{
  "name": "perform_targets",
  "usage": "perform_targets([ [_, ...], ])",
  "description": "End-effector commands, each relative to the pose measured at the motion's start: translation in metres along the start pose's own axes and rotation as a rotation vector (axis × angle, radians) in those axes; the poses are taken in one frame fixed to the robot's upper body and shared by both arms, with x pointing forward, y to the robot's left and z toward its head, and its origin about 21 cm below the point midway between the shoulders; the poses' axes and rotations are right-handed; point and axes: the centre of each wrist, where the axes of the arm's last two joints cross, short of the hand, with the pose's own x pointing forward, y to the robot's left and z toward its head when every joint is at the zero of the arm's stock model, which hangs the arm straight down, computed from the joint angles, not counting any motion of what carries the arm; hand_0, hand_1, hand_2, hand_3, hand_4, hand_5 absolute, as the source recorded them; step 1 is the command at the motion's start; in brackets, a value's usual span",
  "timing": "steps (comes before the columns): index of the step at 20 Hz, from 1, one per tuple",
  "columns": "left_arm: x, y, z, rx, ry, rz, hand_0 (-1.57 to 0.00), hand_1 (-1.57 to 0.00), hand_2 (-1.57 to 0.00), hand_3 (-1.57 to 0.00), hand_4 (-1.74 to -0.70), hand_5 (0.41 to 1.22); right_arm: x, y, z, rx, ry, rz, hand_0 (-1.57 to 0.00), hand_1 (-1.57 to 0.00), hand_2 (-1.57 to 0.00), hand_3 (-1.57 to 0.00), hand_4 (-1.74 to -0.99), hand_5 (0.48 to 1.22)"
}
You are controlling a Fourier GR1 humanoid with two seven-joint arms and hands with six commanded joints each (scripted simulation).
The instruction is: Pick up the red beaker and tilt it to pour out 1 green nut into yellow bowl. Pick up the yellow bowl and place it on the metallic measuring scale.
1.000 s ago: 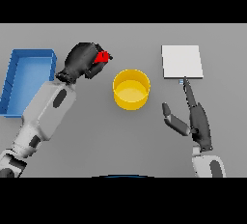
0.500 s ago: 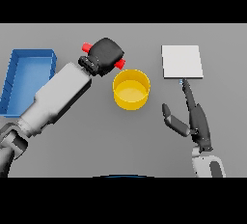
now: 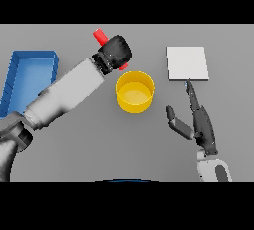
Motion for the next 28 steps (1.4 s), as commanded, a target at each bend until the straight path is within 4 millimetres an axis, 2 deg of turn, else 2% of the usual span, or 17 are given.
perform_targets([
  [1, 0.004, 0.003, -0.003, 0.001, 0.001, -0.023, -1.57, -1.57, -1.57, -1.57, -1.73, 1.220, -0.001, -0.001, 0.001, -0.005, 0.006, -0.003, 0.00, 0.00, 0.00, 0.00, -1.058, 0.696],
  [3, 0.012, 0.001, -0.007, 0.007, 0.001, -0.066, -1.57, -1.57, -1.57, -1.57, -1.73, 1.221, -0.002, 0.000, 0.001, -0.004, 0.000, -0.024, 0.00, 0.00, 0.00, 0.00, -1.056, 0.693],
  [6, 0.021, 0.011, -0.009, 0.039, 0.006, -0.142, -1.57, -1.57, -1.57, -1.57, -1.74, 1.221, -0.002, 0.001, -0.001, -0.013, -0.013, -0.025, 0.00, 0.00, 0.00, 0.00, -1.053, 0.697],
  [10, 0.029, 0.007, -0.012, 0.013, -0.018, -0.279, -1.57, -1.57, -1.57, -1.57, -1.74, 1.221, 0.001, 0.003, 0.001, -0.021, -0.022, 0.012, 0.00, 0.00, 0.00, 0.00, -1.082, 0.677],
  [14, 0.032, 0.029, -0.013, -0.015, -0.059, -0.441, -1.57, -1.57, -1.57, -1.57, -1.73, 1.221, 0.001, 0.005, -0.001, -0.026, -0.022, 0.012, 0.00, 0.00, 0.00, 0.00, -1.063, 0.673],
  [15, 0.037, 0.027, -0.016, -0.032, -0.058, -0.483, -1.57, -1.57, -1.57, -1.57, -1.73, 1.221, 0.001, 0.003, 0.000, -0.033, -0.024, 0.021, 0.00, 0.00, 0.00, 0.00, -1.061, 0.671],
  [19, 0.041, 0.040, -0.019, -0.040, -0.056, -0.554, -1.57, -1.57, -1.57, -1.57, -1.73, 1.221, -0.001, 0.003, -0.002, -0.030, -0.017, 0.021, 0.00, 0.00, 0.00, 0.00, -1.041, 0.683],
  [22, 0.018, 0.059, -0.016, 0.004, -0.045, -0.527, -1.57, -1.57, -1.57, -1.57, -1.73, 1.221, 0.001, 0.005, -0.004, -0.026, -0.027, 0.016, 0.00, 0.00, 0.00, 0.00, -1.035, 0.684],
  [25, -0.021, 0.084, -0.009, 0.017, 0.033, -0.487, -1.57, -1.57, -1.57, -1.57, -1.73, 1.221, 0.001, 0.004, -0.005, -0.031, -0.031, 0.043, 0.00, 0.00, 0.00, 0.00, -1.030, 0.682],
  [26, -0.031, 0.085, -0.007, 0.025, 0.055, -0.448, -1.57, -1.57, -1.57, -1.57, -1.73, 1.221, 0.002, 0.003, -0.004, -0.034, -0.038, 0.046, 0.00, 0.00, 0.00, 0.00, -1.023, 0.682],
  [27, -0.050, 0.092, -0.001, 0.030, 0.100, -0.397, -1.57, -1.57, -1.57, -1.26, -1.73, 1.221, 0.002, 0.003, -0.004, -0.031, -0.034, 0.043, 0.00, 0.00, 0.00, 0.00, -1.024, 0.681],
  [28, -0.060, 0.097, 0.000, 0.036, 0.133, -0.365, -1.57, -1.57, -1.57, -1.02, -1.73, 1.221, 0.004, 0.005, -0.004, -0.024, -0.031, 0.039, 0.00, 0.00, 0.00, 0.00, -1.028, 0.680],
])
